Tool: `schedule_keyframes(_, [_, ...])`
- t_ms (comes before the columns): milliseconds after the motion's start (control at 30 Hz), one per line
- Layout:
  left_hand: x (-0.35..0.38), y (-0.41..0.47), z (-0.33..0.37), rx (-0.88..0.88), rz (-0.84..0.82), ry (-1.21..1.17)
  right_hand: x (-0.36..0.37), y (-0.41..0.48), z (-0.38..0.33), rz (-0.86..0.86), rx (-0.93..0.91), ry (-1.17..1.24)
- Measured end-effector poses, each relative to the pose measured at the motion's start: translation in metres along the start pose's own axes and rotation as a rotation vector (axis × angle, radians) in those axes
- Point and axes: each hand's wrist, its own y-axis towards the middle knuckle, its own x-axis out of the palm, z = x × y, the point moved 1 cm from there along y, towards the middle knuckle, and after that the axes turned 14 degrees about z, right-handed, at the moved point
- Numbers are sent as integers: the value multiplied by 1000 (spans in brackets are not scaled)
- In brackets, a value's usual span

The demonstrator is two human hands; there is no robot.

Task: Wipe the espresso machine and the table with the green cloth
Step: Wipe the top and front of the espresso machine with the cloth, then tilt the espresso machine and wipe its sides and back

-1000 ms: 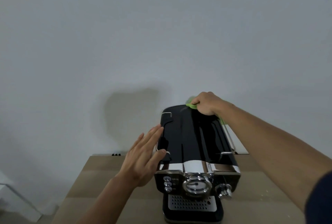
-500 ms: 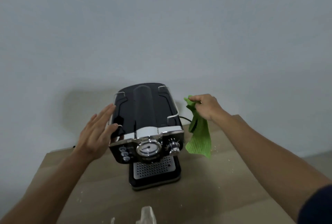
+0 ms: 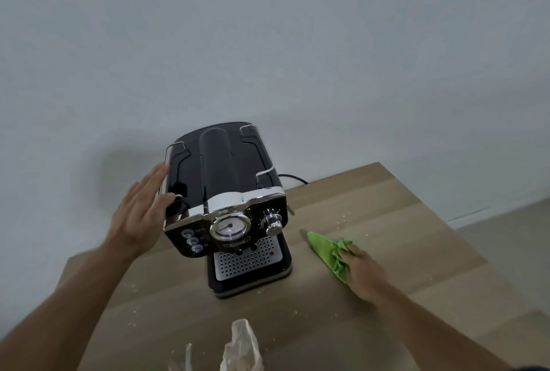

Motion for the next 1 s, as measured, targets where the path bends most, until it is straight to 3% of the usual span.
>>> schedule_keyframes(100, [-1, 0, 5, 10, -10, 31, 2, -9, 1, 14, -43, -160])
schedule_keyframes(167, [0, -1, 8, 8, -30, 27, -13, -3, -8, 62, -30, -138])
schedule_keyframes(267, [-4, 1, 16, -95, -34, -41, -58, 21, -34, 135, -47, 62])
schedule_keyframes(467, [-8, 19, 41, -182, 38, 121, -173, 63, -118, 373, -174, 413])
schedule_keyframes(567, [-5, 34, 41, -316, 69, 162, -211, 72, -158, 353, -200, 490])
schedule_keyframes(667, [-5, 47, 42, -401, 62, 171, -221, 83, -185, 299, -174, 413])
schedule_keyframes(867, [-4, 69, 31, -451, -21, 192, -212, 100, -197, 95, -20, 481])
schedule_keyframes(1000, [-5, 81, 26, -437, -96, 241, -206, 105, -194, 60, 15, 576])
